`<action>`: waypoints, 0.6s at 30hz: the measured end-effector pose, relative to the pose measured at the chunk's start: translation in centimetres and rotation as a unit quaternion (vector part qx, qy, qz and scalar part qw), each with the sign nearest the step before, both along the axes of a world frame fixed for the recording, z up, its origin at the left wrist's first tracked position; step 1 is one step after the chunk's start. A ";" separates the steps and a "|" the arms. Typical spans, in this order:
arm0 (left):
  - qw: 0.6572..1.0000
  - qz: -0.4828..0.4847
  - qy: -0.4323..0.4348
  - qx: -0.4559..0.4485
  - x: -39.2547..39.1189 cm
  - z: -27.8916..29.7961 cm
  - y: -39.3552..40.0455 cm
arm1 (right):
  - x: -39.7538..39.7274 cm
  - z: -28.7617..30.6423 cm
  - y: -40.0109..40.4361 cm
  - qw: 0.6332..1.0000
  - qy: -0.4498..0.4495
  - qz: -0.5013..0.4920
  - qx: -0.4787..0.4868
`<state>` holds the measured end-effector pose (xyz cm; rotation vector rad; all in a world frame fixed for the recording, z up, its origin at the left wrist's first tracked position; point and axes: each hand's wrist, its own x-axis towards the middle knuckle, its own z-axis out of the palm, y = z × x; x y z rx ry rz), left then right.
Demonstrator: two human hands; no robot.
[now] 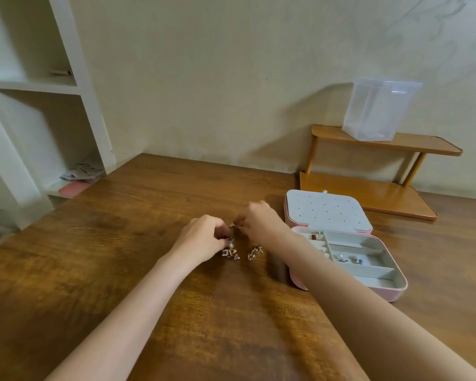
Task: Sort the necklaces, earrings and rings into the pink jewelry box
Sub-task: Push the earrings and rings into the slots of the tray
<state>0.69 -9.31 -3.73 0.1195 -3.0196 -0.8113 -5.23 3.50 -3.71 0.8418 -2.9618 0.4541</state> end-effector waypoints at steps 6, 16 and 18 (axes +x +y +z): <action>0.999 -0.020 0.024 0.010 0.2 -0.5 0.6 | 0.3 -0.2 0.1 0.999 -0.028 -0.002 -0.017; 0.995 -0.035 0.083 0.047 -0.1 -0.2 2.5 | 0.8 7.4 10.7 0.987 -0.083 -0.108 -0.087; 0.992 -0.029 0.093 0.084 -0.3 0.1 3.3 | 1.0 7.7 13.1 0.983 -0.126 -0.135 -0.008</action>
